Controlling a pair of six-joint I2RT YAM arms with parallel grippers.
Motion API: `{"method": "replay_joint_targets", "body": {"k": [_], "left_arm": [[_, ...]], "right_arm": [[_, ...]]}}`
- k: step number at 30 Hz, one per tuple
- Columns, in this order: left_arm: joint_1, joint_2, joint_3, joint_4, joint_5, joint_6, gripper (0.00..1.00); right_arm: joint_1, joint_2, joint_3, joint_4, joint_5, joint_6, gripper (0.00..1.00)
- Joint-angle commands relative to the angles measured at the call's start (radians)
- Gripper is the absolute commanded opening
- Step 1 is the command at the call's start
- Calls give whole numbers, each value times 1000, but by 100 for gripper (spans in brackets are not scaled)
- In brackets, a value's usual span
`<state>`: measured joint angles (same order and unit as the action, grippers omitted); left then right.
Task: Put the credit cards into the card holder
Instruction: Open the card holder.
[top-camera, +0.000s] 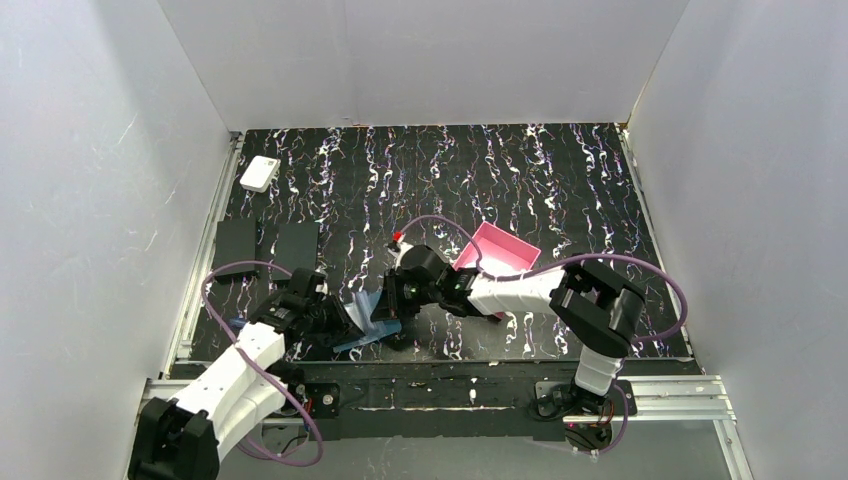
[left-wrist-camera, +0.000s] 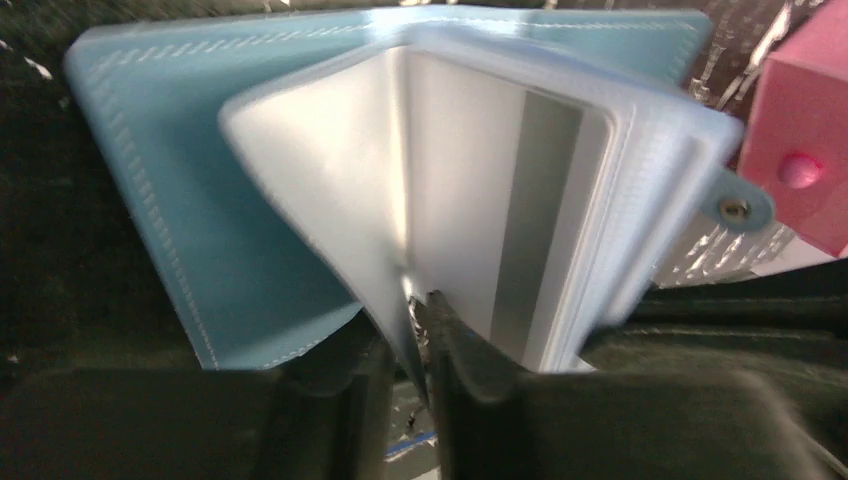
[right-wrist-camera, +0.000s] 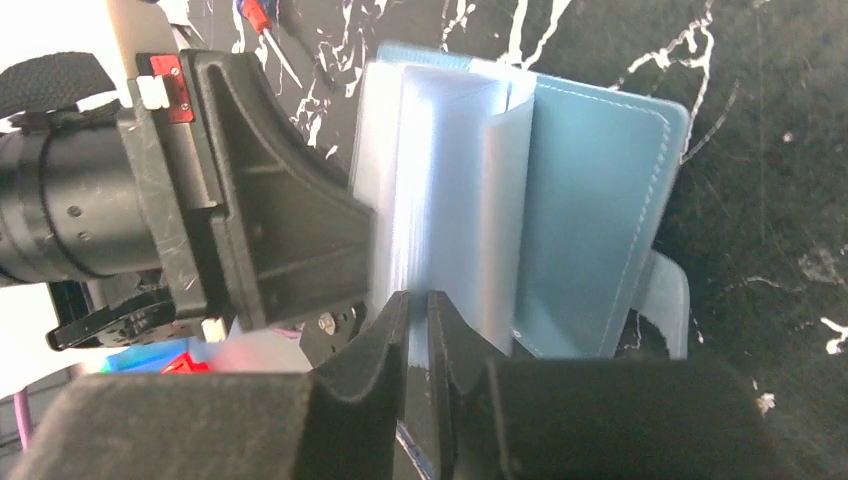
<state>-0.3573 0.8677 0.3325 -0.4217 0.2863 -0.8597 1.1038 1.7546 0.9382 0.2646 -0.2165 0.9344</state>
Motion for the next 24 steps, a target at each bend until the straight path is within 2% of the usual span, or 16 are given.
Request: {"method": "replay_joint_targets", "body": {"k": [1, 2, 4, 7, 12, 16, 20, 24], "left_arm": [[-5, -88, 97, -132, 30, -27, 26], [-5, -105, 124, -168, 17, -27, 38], [-6, -132, 171, -239, -9, -26, 51], [-5, -155, 219, -313, -24, -31, 62], [-5, -160, 261, -372, -64, -55, 73], [-5, -110, 286, -342, -72, -62, 69], [-5, 15, 323, -358, -120, -66, 65], [-6, 116, 345, -342, -131, -52, 71]], "right_arm": [[27, 12, 98, -135, 54, -75, 1], [28, 15, 103, -146, 58, -80, 1], [31, 17, 110, -164, 67, -88, 1], [34, 21, 118, -177, 70, -102, 1], [47, 28, 140, -195, 75, -129, 1], [60, 29, 156, -201, 78, -147, 1], [66, 28, 164, -197, 81, -153, 1], [71, 29, 180, -196, 80, -160, 1]]}}
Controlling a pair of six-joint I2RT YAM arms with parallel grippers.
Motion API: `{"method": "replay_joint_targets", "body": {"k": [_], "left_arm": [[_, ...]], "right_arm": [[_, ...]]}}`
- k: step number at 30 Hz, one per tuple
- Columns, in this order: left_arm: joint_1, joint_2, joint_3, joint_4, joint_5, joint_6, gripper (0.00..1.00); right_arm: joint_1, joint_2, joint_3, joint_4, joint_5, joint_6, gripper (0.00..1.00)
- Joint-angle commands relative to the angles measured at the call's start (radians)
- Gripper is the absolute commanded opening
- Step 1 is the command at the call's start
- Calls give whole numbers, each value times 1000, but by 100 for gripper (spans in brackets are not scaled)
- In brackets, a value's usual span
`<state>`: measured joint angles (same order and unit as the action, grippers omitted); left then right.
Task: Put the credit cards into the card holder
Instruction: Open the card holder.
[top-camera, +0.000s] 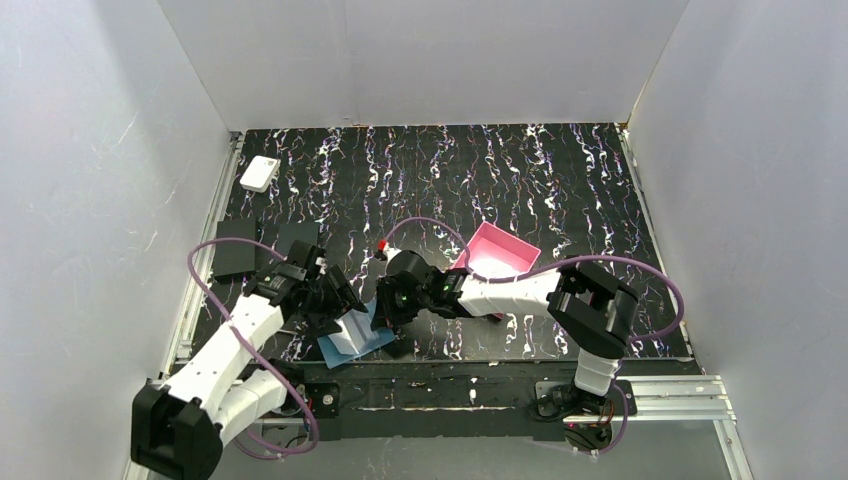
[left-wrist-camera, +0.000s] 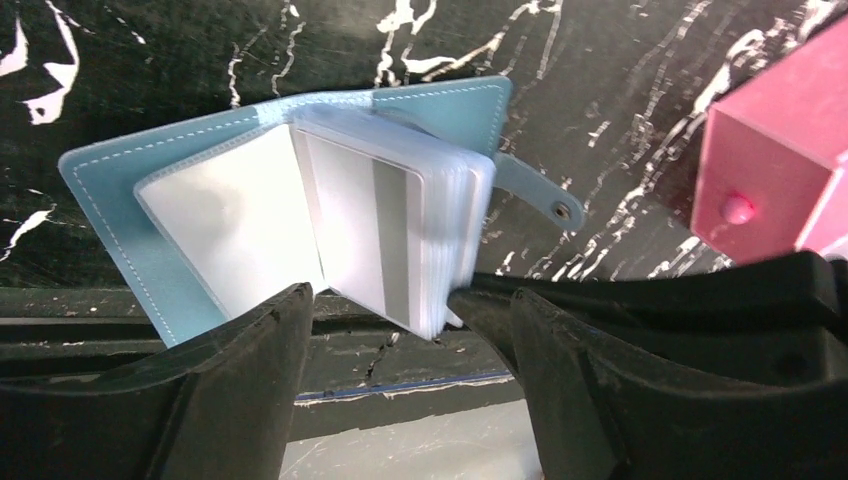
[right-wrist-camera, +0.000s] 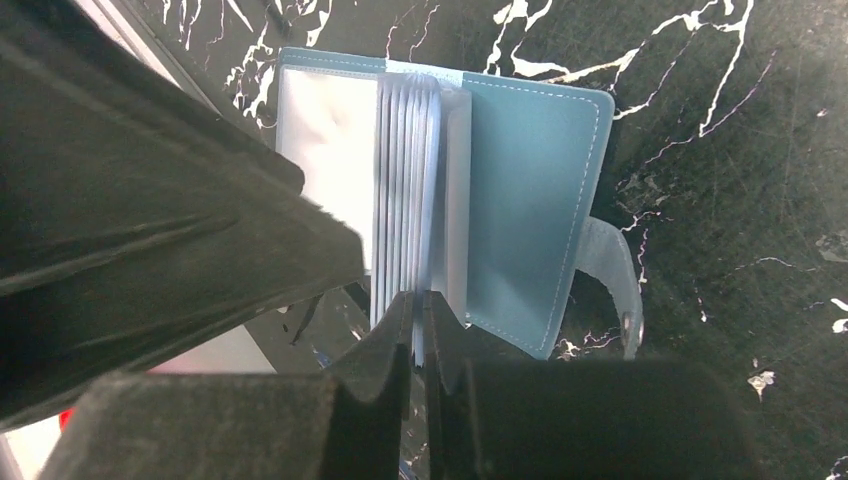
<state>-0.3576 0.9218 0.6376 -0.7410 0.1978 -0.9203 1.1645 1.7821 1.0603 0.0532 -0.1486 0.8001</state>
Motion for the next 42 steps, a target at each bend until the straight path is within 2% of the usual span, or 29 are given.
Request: {"method": "replay_joint_targets", "body": {"k": [1, 6, 11, 13, 17, 25, 31, 33, 36, 40, 42], "left_arm": [[-5, 74, 43, -18, -44, 12, 73], [-8, 97, 25, 1, -44, -6, 75], [-8, 99, -1, 40, -50, -13, 71], [-8, 104, -10, 60, -38, -9, 67], [-7, 94, -37, 85, -34, -2, 52], [-8, 85, -94, 120, -34, 23, 53], [-8, 22, -133, 146, -29, 50, 33], [-9, -14, -154, 174, -25, 56, 27], [-8, -39, -175, 210, -16, 67, 24], [-8, -18, -175, 236, -6, 88, 21], [-9, -2, -167, 236, -8, 107, 20]], "right_arm": [[12, 3, 64, 10, 14, -29, 1], [17, 2, 73, -1, 20, -36, 1], [21, 6, 79, -1, 18, -38, 1], [24, 7, 81, -1, 18, -38, 1], [25, 4, 80, -3, 20, -34, 1], [32, -4, 67, 7, 25, -32, 1], [32, -23, 65, -9, 42, -42, 1], [32, -33, 60, -15, 51, -47, 8], [32, -51, 55, -31, 64, -55, 18], [32, -95, 41, -73, 109, -74, 44], [32, -118, 30, -95, 125, -84, 53]]}}
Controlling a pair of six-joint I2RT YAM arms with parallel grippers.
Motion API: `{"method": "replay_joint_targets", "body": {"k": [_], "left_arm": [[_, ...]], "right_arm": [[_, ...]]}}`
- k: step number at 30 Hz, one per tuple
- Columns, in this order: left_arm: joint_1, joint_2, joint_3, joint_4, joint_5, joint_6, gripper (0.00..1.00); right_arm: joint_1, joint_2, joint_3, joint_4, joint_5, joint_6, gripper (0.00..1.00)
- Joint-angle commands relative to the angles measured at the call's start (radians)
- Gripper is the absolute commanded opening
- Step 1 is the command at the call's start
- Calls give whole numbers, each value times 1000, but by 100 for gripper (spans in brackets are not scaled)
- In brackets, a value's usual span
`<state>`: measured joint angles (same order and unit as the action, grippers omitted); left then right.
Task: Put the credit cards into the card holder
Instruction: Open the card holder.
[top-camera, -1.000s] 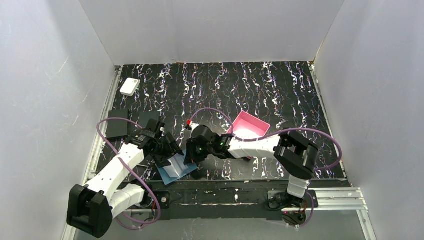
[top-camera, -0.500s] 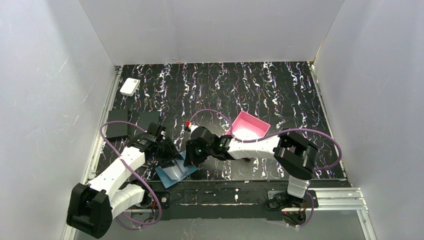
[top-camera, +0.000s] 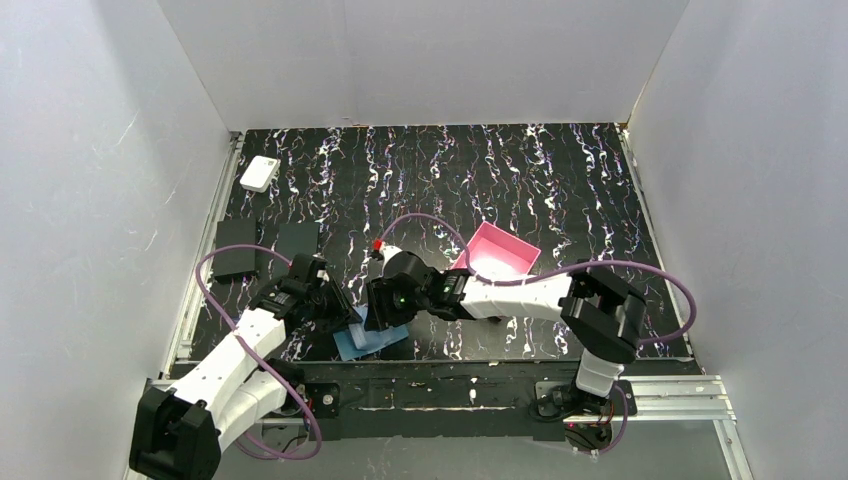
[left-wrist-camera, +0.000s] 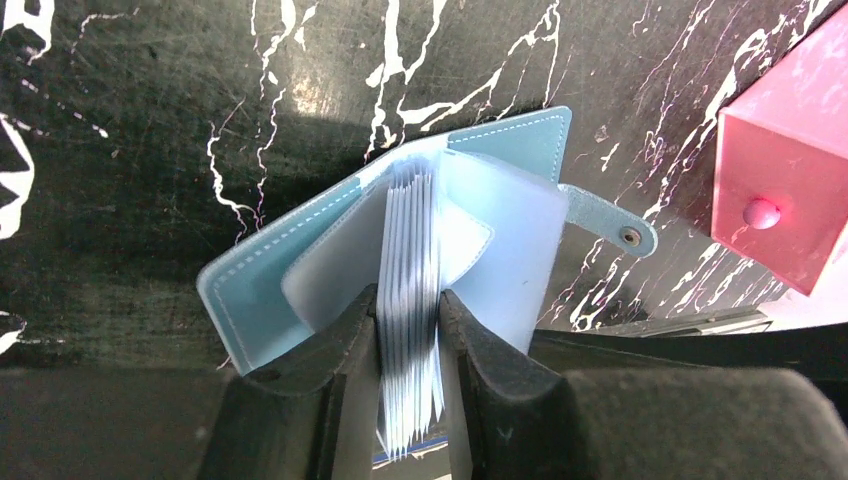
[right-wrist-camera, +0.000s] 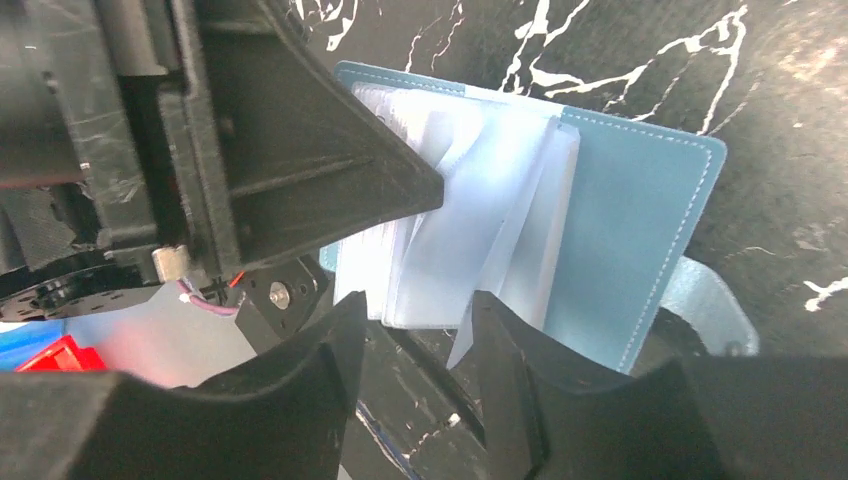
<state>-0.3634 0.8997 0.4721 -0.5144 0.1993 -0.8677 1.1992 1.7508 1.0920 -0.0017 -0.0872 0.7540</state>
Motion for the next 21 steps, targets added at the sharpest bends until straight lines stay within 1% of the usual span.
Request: {"method": "replay_joint_targets", "body": {"k": [1, 4, 10, 13, 15, 16, 18, 19, 21], "left_arm": [[-2, 27, 1, 8, -14, 62, 19], [-2, 31, 5, -6, -25, 81, 19], [-2, 21, -4, -12, -26, 86, 19], [-2, 27, -6, -7, -25, 88, 19], [-3, 34, -5, -6, -25, 90, 19], [-3, 37, -5, -7, -25, 91, 19], [-3, 41, -3, -10, -23, 91, 19], [-2, 41, -4, -9, -20, 90, 19], [-3, 40, -4, -9, -21, 90, 19]], "right_arm": [[-4, -97, -9, -49, 70, -45, 55], [-6, -128, -27, -55, 81, -69, 61], [-15, -112, -6, -44, 13, -117, 62], [-14, -81, -3, -9, -57, -141, 61], [-4, -64, -7, 37, -71, -191, 61], [10, -61, -5, 30, -43, -229, 63], [48, -67, -3, 25, 14, -336, 72], [73, -75, -9, 31, 60, -395, 75], [121, -101, -49, 70, 154, -542, 76]]}}
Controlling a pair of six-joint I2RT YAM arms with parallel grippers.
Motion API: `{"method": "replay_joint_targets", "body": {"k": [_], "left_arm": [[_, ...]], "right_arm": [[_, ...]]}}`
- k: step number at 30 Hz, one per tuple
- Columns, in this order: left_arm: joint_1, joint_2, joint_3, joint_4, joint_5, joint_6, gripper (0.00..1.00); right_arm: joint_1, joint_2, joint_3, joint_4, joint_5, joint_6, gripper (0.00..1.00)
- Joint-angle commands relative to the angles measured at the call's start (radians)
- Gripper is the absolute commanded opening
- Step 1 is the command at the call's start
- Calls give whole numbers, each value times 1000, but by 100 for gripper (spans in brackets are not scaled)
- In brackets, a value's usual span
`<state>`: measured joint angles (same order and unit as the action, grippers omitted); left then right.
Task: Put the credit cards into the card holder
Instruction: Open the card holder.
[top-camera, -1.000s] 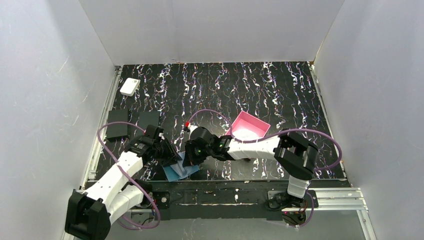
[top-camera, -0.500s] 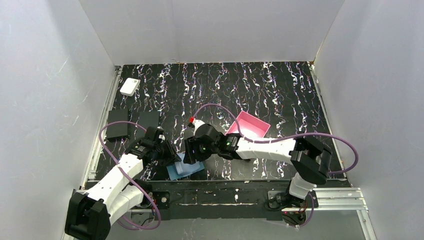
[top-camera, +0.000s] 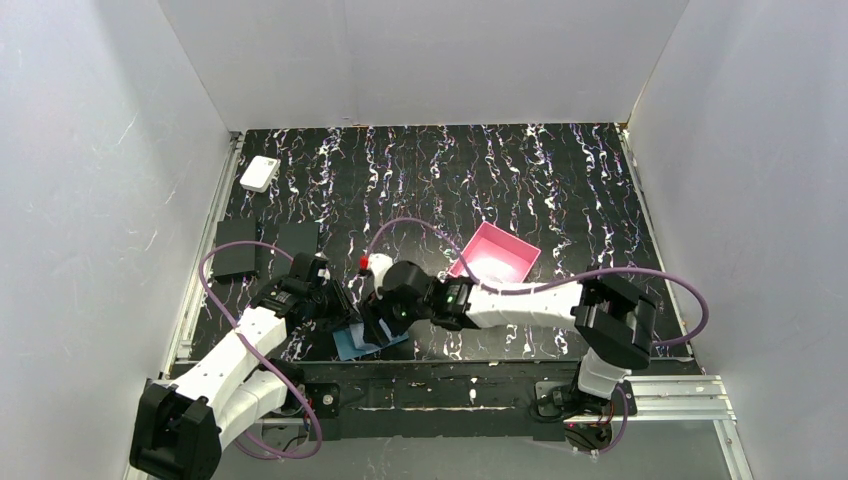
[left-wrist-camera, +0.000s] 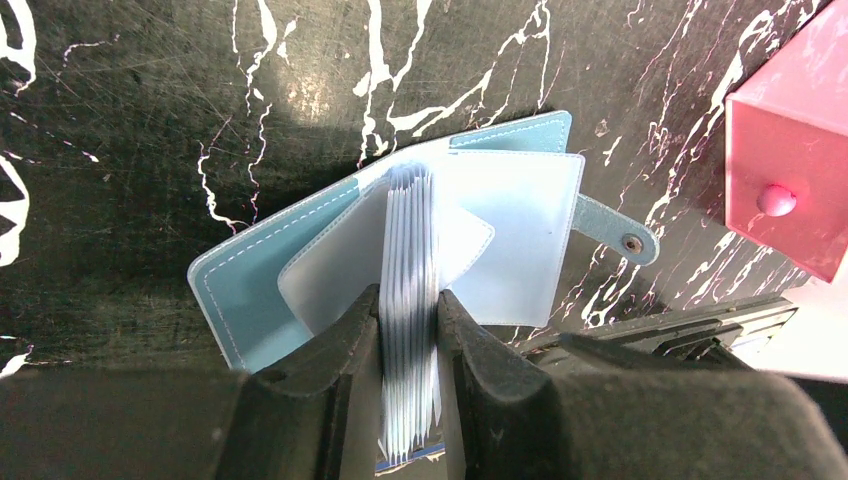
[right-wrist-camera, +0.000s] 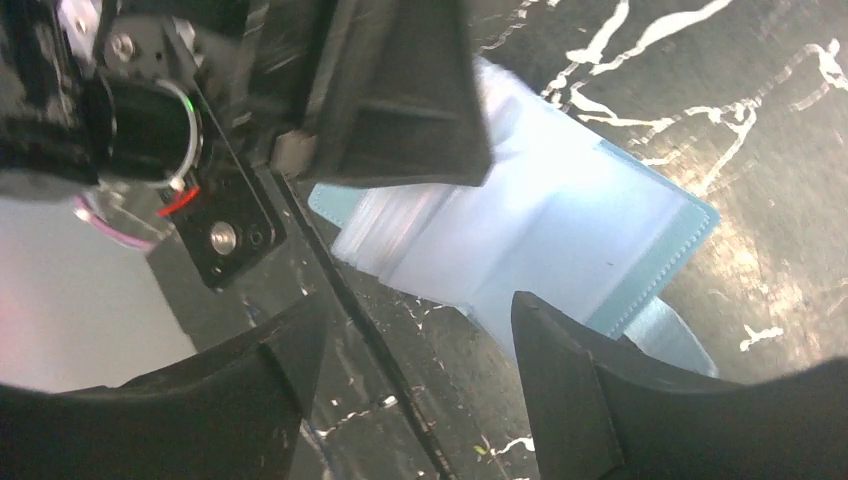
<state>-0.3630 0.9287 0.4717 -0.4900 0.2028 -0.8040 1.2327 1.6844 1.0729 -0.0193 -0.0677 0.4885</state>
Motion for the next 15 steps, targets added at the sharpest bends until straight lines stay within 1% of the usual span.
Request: {"method": "replay_joint_targets", "body": {"k": [1, 3, 5, 8, 10, 15], "left_arm": [[-2, 11, -2, -33, -25, 27, 19], [-3, 14, 1, -36, -25, 27, 19], [-2, 17, 2, -36, -21, 26, 19], [-3, 19, 4, -35, -20, 29, 19], [-2, 19, 3, -36, -19, 27, 19], [-3, 11, -1, -36, -17, 27, 18]], "right_arm": [[111, -53, -55, 108, 197, -335, 77], [141, -80, -116, 188, 292, -429, 78], [148, -94, -157, 251, 303, -482, 79], [148, -69, -172, 266, 327, -563, 79], [152, -46, -161, 254, 348, -577, 79], [172, -13, -147, 269, 345, -582, 79]]}}
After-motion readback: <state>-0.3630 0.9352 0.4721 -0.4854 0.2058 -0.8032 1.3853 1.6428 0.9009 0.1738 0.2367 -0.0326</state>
